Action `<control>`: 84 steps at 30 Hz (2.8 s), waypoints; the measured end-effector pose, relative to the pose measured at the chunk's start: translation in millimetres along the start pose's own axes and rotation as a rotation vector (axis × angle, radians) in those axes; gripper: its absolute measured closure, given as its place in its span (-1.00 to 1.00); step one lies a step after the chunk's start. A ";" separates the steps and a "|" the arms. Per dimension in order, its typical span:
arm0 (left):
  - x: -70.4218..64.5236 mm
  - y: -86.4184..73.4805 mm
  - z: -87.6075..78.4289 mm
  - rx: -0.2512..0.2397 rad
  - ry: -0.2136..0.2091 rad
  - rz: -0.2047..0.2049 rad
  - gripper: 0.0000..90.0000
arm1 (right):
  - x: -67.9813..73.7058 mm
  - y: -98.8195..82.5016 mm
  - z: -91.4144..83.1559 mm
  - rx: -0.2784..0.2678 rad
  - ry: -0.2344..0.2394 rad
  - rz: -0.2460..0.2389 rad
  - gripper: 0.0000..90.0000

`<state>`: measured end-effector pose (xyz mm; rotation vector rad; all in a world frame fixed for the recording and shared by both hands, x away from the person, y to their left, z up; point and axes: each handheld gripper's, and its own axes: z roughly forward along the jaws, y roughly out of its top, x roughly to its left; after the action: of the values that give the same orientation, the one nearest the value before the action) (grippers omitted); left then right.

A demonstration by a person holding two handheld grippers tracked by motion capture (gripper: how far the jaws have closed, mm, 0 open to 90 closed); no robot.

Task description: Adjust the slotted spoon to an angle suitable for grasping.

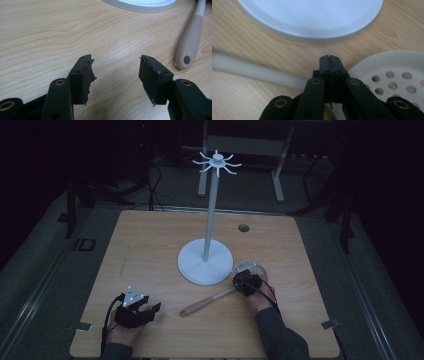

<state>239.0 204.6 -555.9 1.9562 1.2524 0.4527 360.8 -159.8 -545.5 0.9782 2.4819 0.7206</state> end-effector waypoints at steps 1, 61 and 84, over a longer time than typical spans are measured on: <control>0.1 -0.1 -0.1 -0.002 0.000 -0.001 -0.01 | 0.4 -0.3 -0.8 0.007 -0.004 -0.005 1.00; -1.6 -0.9 1.8 0.010 0.002 0.005 0.00 | 44.9 -26.5 -32.2 0.031 0.371 -0.375 0.26; -1.6 -1.0 1.8 0.011 0.002 0.005 0.00 | 27.2 -14.6 -26.3 0.051 0.293 -0.353 0.65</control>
<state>238.8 202.7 -557.6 1.9687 1.2539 0.4515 321.2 -158.0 -537.2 0.4504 2.8327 0.7266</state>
